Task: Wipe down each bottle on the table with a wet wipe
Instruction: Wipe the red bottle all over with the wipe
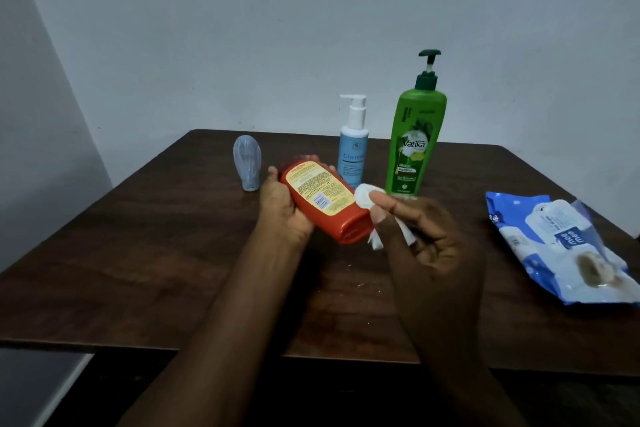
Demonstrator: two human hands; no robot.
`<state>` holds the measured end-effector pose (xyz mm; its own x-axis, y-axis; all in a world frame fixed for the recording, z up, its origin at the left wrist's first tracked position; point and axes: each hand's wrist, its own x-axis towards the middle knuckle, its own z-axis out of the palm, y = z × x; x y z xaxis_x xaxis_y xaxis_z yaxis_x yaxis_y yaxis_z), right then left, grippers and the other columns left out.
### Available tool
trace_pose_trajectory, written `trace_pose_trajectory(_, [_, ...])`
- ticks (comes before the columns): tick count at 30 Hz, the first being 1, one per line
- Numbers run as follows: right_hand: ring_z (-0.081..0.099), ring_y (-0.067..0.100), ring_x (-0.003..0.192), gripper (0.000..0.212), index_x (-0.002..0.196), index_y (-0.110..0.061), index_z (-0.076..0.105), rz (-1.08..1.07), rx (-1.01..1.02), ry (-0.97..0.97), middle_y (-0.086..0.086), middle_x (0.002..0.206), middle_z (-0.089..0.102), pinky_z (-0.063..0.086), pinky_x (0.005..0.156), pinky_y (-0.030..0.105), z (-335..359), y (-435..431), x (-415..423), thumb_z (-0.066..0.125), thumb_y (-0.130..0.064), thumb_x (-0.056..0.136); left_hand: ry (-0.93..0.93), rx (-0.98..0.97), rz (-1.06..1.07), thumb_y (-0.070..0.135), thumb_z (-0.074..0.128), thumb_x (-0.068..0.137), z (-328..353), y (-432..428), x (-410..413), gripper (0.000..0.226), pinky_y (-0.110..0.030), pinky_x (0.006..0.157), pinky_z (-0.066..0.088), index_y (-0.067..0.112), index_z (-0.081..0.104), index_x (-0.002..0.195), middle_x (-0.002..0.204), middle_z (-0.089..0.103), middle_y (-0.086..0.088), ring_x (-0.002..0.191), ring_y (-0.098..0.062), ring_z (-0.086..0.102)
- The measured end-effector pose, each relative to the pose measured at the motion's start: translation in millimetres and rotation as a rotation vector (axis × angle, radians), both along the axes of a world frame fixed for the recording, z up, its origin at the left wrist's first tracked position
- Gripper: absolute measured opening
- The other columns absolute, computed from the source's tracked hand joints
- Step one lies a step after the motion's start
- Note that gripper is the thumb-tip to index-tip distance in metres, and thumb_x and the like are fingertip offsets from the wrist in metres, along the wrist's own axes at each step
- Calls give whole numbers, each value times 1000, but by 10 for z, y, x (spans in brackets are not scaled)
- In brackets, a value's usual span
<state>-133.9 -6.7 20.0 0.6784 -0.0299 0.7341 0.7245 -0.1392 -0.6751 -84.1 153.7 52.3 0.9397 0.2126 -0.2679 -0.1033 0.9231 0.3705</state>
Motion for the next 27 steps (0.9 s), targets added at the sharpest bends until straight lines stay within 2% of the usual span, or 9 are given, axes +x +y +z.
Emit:
trace_pose_trajectory(2, [67,11,106,19,108,-11,76,-147,-61,-166,2,109,73,55,91,28,22,59,-27,73,-7,90,29,-48,13,49,33,105,31,-47,3,59,-48,68,51,-4,60,108,85,66,-21,79,-32,62])
trace_pose_trajectory(4, [66,14,104,22,108,-8,76,-198,-119,-326,4,106,72,51,93,24,25,97,-59,75,-1,87,39,-102,8,47,31,107,49,-78,-2,61,-51,65,46,-6,58,95,84,63,-21,79,-34,58])
trace_pose_trajectory(6, [66,15,101,24,105,-6,76,-179,-186,-441,5,105,72,49,95,23,6,110,-87,78,2,83,14,-141,13,46,30,106,48,-83,3,62,-51,67,43,-6,57,85,74,66,-21,78,-34,56])
trace_pose_trajectory(10, [67,17,98,21,97,-4,79,-57,-227,-499,3,104,70,49,92,23,-135,0,-53,79,5,78,43,-156,20,48,38,105,57,-52,-23,58,-50,68,47,-5,57,91,63,69,-23,79,-35,60])
trace_pose_trajectory(14, [66,6,102,21,100,-14,76,-55,-125,-254,-2,103,71,49,91,20,-79,-130,104,74,1,85,76,-87,72,45,38,106,84,-26,-34,52,-51,78,52,-3,56,97,79,71,-23,80,-35,64])
trace_pose_trajectory(16, [67,6,100,19,100,-13,75,-21,-78,-178,-3,102,72,50,89,18,35,-110,186,73,0,86,81,-56,81,46,39,105,70,-23,-20,50,-52,75,53,-1,56,105,88,69,-23,82,-35,66])
trace_pose_trajectory(20, [71,9,100,16,98,-16,76,170,33,172,-4,100,76,56,86,24,112,-46,289,71,-4,88,4,89,100,57,53,96,77,66,26,54,-44,66,58,6,61,110,75,73,-14,75,-28,70])
trace_pose_trajectory(23, [73,9,95,18,93,-22,77,299,63,508,-6,96,78,59,82,29,34,-2,374,73,-6,87,-15,453,143,44,64,93,166,105,45,33,-33,61,60,12,60,97,74,67,-7,63,-20,69])
trace_pose_trajectory(27, [75,8,86,14,92,-21,77,336,-57,580,-3,92,79,60,78,23,10,99,543,77,-11,83,-100,989,254,36,68,92,310,114,91,17,-27,60,60,19,68,93,69,72,5,66,-11,71])
